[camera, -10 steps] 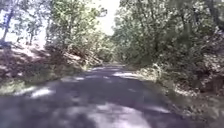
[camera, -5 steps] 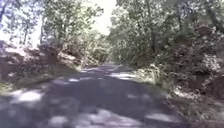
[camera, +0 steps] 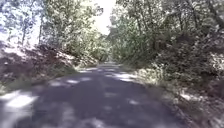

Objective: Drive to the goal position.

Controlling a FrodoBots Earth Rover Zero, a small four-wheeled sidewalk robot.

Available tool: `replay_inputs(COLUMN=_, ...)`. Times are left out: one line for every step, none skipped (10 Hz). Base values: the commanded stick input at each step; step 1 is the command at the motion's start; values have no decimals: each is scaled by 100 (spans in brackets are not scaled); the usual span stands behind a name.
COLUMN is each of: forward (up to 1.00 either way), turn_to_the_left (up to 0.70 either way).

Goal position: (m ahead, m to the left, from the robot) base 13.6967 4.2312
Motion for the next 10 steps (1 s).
replay_inputs(forward=45, turn_to_the_left=0)
replay_inputs(forward=45, turn_to_the_left=0)
replay_inputs(forward=45, turn_to_the_left=0)
replay_inputs(forward=45, turn_to_the_left=0)
replay_inputs(forward=45, turn_to_the_left=0)
replay_inputs(forward=45, turn_to_the_left=0)
replay_inputs(forward=45, turn_to_the_left=0)
replay_inputs(forward=45, turn_to_the_left=0)
replay_inputs(forward=45, turn_to_the_left=0)
replay_inputs(forward=45, turn_to_the_left=0)
